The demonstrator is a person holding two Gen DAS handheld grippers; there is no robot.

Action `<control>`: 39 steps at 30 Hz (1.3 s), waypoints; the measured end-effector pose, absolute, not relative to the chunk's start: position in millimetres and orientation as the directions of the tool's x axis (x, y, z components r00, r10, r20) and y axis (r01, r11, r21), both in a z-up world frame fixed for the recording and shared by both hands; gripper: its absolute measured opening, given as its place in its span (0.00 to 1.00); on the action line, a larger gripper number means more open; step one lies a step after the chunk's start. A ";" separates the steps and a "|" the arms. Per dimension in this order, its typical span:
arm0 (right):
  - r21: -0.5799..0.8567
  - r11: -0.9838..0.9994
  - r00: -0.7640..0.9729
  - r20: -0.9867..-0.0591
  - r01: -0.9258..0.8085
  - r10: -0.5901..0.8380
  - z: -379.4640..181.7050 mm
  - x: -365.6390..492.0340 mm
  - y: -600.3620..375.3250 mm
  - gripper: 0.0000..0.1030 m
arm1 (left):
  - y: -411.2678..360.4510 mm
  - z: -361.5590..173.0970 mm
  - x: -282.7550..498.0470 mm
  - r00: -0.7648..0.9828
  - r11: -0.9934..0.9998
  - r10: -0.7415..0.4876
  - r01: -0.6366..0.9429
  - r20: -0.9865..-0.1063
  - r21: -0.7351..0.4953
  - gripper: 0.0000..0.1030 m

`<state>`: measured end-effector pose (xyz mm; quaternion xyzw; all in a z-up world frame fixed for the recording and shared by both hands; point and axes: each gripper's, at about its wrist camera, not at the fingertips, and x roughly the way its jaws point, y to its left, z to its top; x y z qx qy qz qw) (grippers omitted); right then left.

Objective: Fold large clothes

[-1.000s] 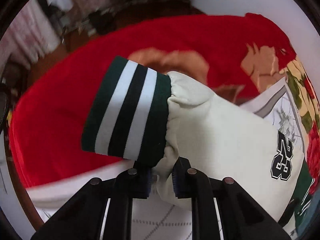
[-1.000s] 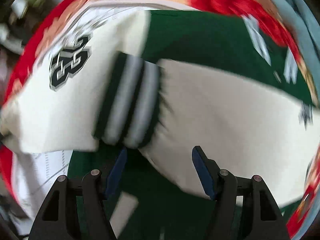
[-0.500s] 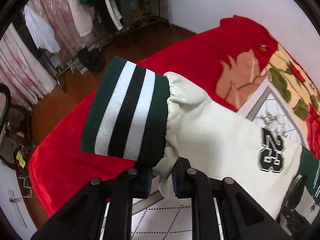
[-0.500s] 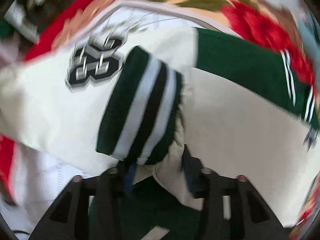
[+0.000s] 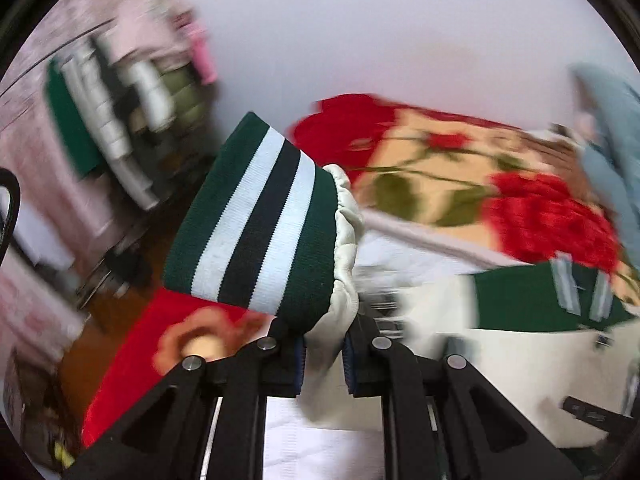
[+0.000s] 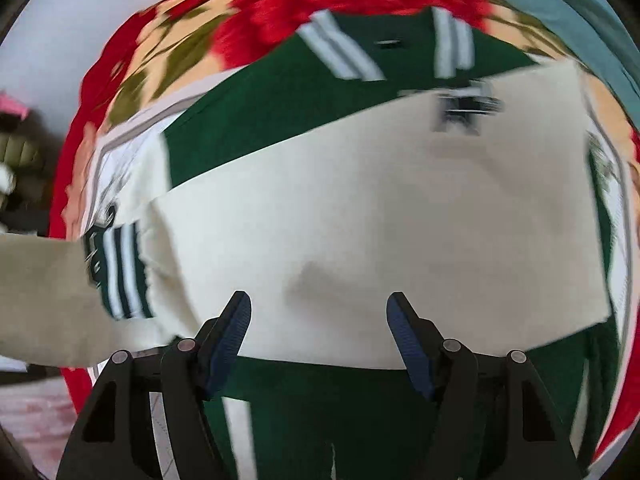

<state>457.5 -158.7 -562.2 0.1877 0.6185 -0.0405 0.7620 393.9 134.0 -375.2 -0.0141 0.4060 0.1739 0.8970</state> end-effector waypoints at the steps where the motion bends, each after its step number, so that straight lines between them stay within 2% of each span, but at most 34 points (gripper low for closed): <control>1: 0.222 0.921 0.235 -0.960 0.321 0.150 -559.0 451.1 -179.4 0.70 | 111.7 -373.3 399.2 0.621 0.952 0.268 -0.287 -0.736 0.104 0.10; 8: 0.166 0.870 0.221 -0.973 0.465 0.068 -558.2 408.5 -306.1 0.70 | -106.6 -396.6 422.2 0.617 0.990 0.036 0.085 -0.786 0.112 0.10; 12: 0.046 0.827 0.166 -0.984 0.560 -0.057 -571.0 371.1 -387.1 0.70 | -211.9 -435.5 419.5 0.561 0.960 -0.009 0.237 -0.828 0.150 0.10; 17: -0.093 0.786 0.084 -0.980 0.611 -0.181 -588.6 332.0 -469.3 0.72 | -300.4 -471.6 408.5 0.520 0.913 0.005 0.347 -0.854 0.216 0.10; 19: -0.101 0.779 0.069 -0.981 0.619 -0.182 -596.6 320.6 -493.0 0.72 | -318.9 -486.6 407.6 0.498 0.899 0.038 0.362 -0.866 0.248 0.10; 22: -0.091 0.768 0.051 -0.986 0.634 -0.159 -606.9 309.9 -519.2 0.72 | -338.8 -504.9 410.9 0.459 0.884 0.091 0.371 -0.883 0.284 0.17; 23: -0.083 0.765 0.050 -0.987 0.639 -0.150 -608.7 304.7 -523.8 0.72 | -341.3 -509.4 411.0 0.446 0.884 0.100 0.370 -0.889 0.285 0.22; 25: -0.054 0.755 0.054 -0.992 0.653 -0.118 -611.4 294.3 -535.2 0.72 | -342.3 -511.7 408.6 0.415 0.897 0.062 0.375 -0.908 0.233 0.48; 26: -0.038 0.749 0.058 -0.993 0.661 -0.102 -611.6 289.4 -537.8 0.72 | -344.7 -511.2 406.5 0.398 0.900 0.039 0.385 -0.916 0.206 0.80; 27: -0.023 0.743 0.062 -0.994 0.669 -0.087 -613.0 284.5 -541.8 0.72 | -347.0 -509.3 403.7 0.392 0.901 0.027 0.390 -0.920 0.192 0.94; 33: 0.120 0.688 0.126 -0.991 0.716 0.042 -604.8 262.2 -566.0 0.72 | -344.6 -495.6 391.8 0.369 0.931 -0.006 0.341 -0.929 0.129 0.95; 36: 0.261 0.657 0.227 -0.964 0.707 0.139 -593.5 268.3 -571.4 0.72 | -306.0 -480.7 385.3 0.340 0.968 0.006 0.236 -0.940 0.091 0.95; 39: 0.419 0.648 0.329 -0.907 0.636 0.264 -583.3 296.7 -564.1 0.72 | -256.9 -470.5 381.5 0.341 0.987 0.076 0.110 -0.937 0.120 0.95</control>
